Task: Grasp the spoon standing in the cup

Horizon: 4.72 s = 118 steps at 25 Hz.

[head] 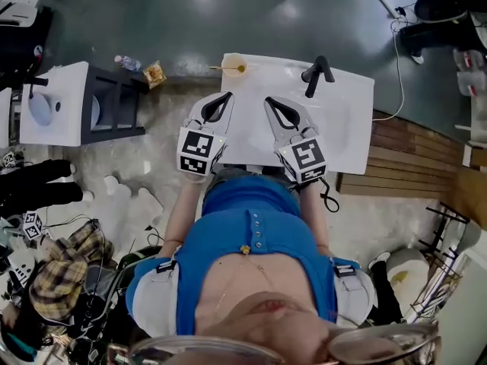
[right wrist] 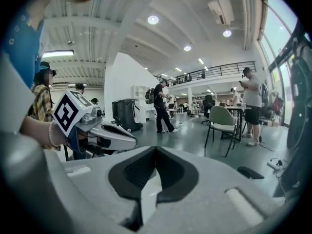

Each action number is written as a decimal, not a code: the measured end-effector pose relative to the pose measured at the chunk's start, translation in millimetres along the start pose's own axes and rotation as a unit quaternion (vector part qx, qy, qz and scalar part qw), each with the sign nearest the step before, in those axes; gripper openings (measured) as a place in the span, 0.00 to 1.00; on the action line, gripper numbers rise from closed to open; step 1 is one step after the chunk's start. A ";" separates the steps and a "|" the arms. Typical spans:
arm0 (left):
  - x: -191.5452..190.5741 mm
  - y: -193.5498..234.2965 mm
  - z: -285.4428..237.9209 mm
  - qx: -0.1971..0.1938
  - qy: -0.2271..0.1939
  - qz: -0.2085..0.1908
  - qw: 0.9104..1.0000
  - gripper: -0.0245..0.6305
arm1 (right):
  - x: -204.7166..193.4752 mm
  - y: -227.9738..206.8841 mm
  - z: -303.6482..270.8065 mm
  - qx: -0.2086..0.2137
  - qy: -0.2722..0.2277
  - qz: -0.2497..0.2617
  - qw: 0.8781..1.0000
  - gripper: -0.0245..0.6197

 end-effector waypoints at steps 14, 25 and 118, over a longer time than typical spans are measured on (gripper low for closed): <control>7.4 -9.7 -12.8 0.008 0.004 -0.006 1.000 0.04 | -3.9 -17.7 -0.4 0.006 0.011 0.006 1.000 0.04; -3.1 14.5 -22.6 0.020 0.029 -0.010 0.999 0.04 | -12.8 -22.2 -8.8 0.005 0.034 0.006 0.999 0.04; -31.3 89.2 -93.3 -0.006 0.187 -0.103 0.977 0.10 | -53.9 -45.9 63.1 -0.141 0.075 -0.083 0.984 0.04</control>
Point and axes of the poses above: the fingertips, and each gripper's own axes: z backward along the fingers, y to its left, x out of its top, the point moved 9 cm from there along z, backward along the fingers, and after that the axes turned 4 degrees about z, right-handed, at the moved point
